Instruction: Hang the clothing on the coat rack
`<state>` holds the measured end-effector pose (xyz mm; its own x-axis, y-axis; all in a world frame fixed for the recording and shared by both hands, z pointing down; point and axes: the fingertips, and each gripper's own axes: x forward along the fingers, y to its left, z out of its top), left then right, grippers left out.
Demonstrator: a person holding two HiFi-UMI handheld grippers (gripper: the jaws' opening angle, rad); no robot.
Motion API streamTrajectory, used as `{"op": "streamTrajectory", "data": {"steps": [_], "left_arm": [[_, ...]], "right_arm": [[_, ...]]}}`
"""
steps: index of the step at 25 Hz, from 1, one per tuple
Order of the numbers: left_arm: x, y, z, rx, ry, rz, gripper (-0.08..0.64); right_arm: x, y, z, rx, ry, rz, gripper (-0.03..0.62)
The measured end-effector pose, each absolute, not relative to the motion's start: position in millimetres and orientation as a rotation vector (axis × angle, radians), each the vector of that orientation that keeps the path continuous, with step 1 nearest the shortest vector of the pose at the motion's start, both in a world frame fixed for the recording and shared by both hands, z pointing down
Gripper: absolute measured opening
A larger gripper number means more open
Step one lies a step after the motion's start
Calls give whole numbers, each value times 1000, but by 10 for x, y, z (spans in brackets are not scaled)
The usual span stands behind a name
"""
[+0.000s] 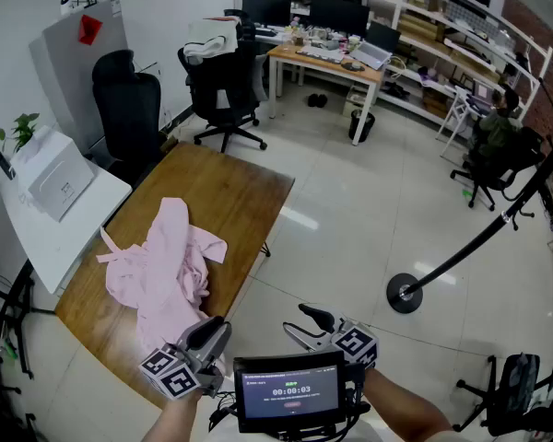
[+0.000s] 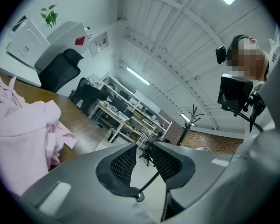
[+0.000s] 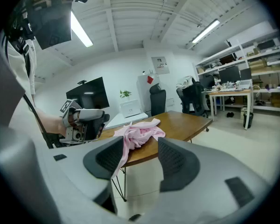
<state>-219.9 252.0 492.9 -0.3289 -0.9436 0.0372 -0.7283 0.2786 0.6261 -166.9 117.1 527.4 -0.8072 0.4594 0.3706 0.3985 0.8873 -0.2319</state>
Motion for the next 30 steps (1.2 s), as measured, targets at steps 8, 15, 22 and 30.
{"op": "streamTrajectory", "data": {"steps": [8, 15, 22, 30], "left_arm": [[-2615, 2772, 4896, 1476, -2255, -724, 107], [-2607, 3175, 5051, 1357, -2312, -690, 109], [-2600, 3721, 5240, 1179, -2379, -699, 109], [-2344, 4283, 5663, 966, -2379, -772, 120]], "right_arm": [[-2134, 1382, 5289, -707, -2624, 135, 244], [-2302, 1742, 5412, -826, -2548, 35, 244], [-2422, 2189, 5524, -960, -2468, -59, 244], [-2173, 2935, 5984, -1278, -2214, -463, 245]]}}
